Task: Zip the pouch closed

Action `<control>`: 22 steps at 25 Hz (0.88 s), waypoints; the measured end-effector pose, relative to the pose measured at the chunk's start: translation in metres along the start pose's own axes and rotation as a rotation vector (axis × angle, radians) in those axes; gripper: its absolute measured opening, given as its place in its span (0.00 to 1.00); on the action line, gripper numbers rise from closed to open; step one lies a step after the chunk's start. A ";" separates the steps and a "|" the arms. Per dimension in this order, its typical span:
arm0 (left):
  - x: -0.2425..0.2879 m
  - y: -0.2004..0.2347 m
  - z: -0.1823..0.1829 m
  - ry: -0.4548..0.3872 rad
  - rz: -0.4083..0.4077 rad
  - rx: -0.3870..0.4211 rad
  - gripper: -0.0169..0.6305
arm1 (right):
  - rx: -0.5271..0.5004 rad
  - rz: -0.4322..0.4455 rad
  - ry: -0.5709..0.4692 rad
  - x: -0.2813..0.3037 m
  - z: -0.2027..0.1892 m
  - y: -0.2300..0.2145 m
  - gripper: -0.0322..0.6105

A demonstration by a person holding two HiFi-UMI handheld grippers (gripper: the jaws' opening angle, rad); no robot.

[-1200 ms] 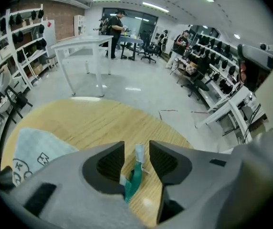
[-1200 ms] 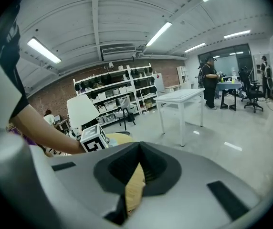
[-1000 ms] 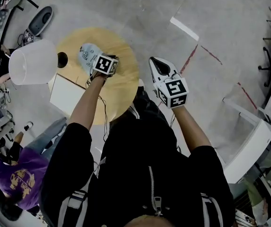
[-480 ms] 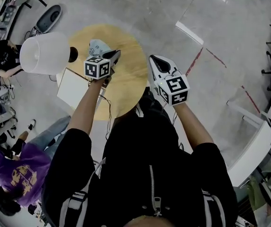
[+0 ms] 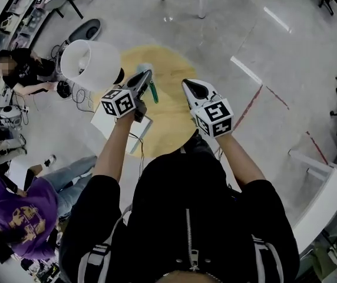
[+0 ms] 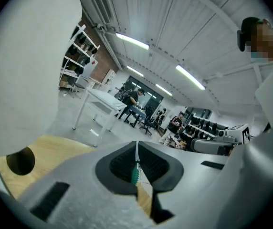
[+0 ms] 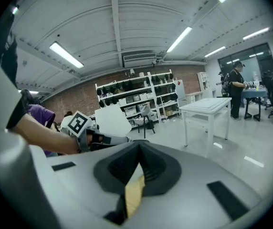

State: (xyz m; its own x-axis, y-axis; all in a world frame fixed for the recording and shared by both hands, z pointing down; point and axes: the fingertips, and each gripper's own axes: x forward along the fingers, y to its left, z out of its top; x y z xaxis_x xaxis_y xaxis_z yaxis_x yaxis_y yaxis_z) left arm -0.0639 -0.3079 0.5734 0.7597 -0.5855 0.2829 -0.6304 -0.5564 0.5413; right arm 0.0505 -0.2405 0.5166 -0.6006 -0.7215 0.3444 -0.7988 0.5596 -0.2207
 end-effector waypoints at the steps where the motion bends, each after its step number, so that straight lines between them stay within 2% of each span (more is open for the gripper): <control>1: -0.006 -0.002 0.003 -0.031 -0.003 -0.013 0.05 | -0.010 0.009 0.001 0.003 -0.001 0.005 0.06; 8: -0.042 -0.027 0.051 -0.201 -0.060 -0.062 0.05 | -0.095 0.058 -0.009 0.021 0.027 0.033 0.06; 12: -0.062 -0.036 0.067 -0.253 -0.069 -0.045 0.05 | -0.131 0.081 -0.041 0.028 0.041 0.052 0.06; 15: -0.072 -0.040 0.075 -0.282 -0.068 -0.044 0.05 | -0.175 0.129 -0.037 0.036 0.045 0.071 0.06; 18: -0.081 -0.040 0.087 -0.311 -0.073 -0.064 0.05 | -0.223 0.193 -0.012 0.050 0.047 0.095 0.18; 22: -0.083 -0.044 0.089 -0.344 -0.072 -0.091 0.05 | -0.283 0.232 -0.008 0.059 0.046 0.114 0.22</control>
State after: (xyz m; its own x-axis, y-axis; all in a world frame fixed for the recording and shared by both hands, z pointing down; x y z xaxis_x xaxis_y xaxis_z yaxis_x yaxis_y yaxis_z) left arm -0.1135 -0.2871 0.4552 0.6936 -0.7196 -0.0331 -0.5488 -0.5577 0.6227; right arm -0.0773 -0.2383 0.4700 -0.7660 -0.5646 0.3076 -0.6010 0.7987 -0.0306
